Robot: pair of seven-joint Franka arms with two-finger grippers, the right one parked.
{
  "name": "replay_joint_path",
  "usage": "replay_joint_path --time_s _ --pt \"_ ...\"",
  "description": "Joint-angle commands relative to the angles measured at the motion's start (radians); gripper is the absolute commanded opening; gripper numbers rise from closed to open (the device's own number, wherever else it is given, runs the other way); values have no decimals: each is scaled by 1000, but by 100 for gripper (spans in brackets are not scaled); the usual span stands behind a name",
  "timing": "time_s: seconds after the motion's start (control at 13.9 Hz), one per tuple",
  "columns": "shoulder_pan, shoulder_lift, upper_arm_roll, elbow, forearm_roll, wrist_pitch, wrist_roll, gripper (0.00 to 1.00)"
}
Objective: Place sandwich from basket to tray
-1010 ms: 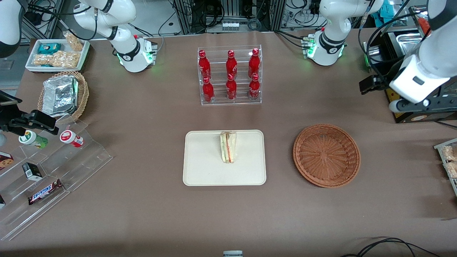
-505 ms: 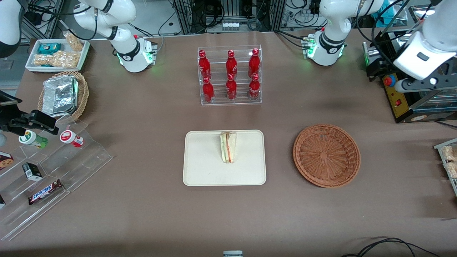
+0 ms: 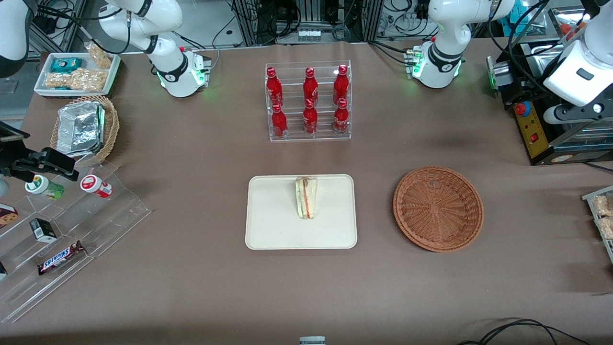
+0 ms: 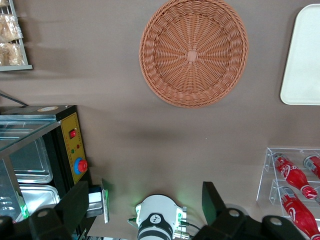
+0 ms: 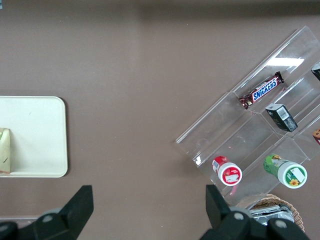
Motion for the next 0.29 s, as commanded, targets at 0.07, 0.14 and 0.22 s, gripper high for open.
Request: replay_joint_path --time_s 0.07,0.14,0.22 --pt "-15 -13 58 12 -71 -19 18 100" --pt "-16 -15 58 12 -77 -19 18 100" --pt "-15 -15 58 13 -79 -20 18 100"
